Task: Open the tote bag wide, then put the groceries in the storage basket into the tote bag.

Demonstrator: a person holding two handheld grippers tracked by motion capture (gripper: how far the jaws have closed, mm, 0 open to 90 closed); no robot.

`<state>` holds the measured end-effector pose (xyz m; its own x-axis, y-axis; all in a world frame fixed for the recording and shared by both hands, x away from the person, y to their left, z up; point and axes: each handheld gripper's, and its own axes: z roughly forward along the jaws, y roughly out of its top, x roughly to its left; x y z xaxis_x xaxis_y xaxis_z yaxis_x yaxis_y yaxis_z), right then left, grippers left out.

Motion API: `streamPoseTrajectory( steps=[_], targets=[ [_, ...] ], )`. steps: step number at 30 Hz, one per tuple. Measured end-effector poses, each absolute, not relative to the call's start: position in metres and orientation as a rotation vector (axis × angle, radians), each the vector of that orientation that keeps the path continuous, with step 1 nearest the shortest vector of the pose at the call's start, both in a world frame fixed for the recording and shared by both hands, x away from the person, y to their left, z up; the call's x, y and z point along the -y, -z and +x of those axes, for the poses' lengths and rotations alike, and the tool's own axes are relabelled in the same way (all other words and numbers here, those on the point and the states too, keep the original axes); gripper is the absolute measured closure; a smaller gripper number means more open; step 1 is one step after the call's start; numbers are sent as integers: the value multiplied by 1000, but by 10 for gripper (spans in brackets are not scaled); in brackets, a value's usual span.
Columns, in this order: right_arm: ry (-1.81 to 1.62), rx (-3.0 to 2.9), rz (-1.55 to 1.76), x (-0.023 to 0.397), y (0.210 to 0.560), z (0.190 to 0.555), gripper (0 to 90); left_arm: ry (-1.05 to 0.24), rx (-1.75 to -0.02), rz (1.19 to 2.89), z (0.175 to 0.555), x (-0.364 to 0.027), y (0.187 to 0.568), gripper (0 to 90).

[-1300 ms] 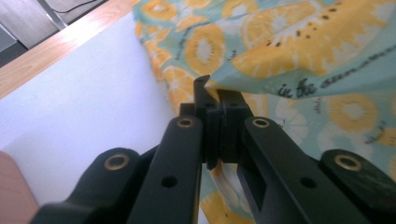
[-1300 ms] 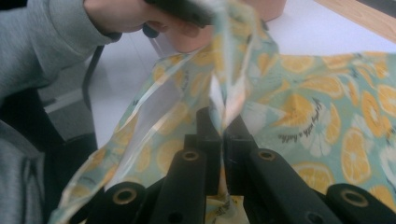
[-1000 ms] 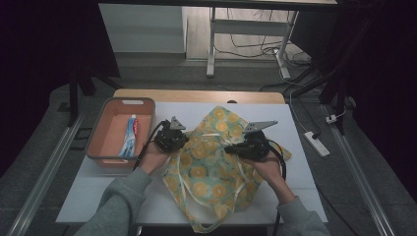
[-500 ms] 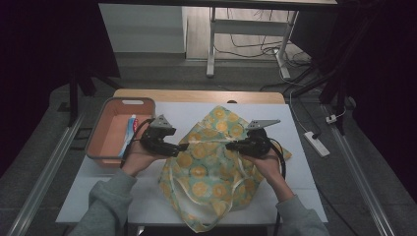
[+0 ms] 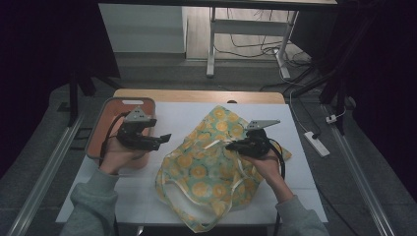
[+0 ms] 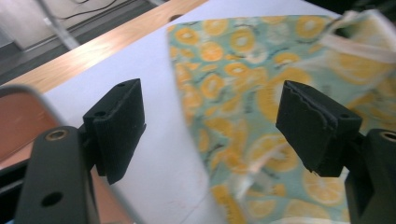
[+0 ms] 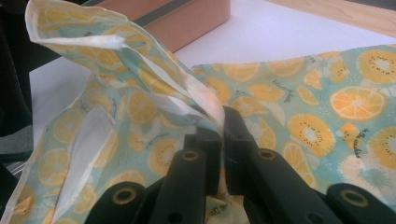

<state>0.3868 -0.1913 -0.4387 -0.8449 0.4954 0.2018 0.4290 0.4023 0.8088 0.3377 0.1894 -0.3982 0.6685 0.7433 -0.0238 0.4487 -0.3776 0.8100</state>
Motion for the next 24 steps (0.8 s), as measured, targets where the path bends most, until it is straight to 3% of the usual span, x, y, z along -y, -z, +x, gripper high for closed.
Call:
streamPoseTrajectory(
  steps=[24],
  targets=[
    [-1430,-2576,851,191,440,386,870,-459,-1216,1977,384,-250,430,242]
  ],
)
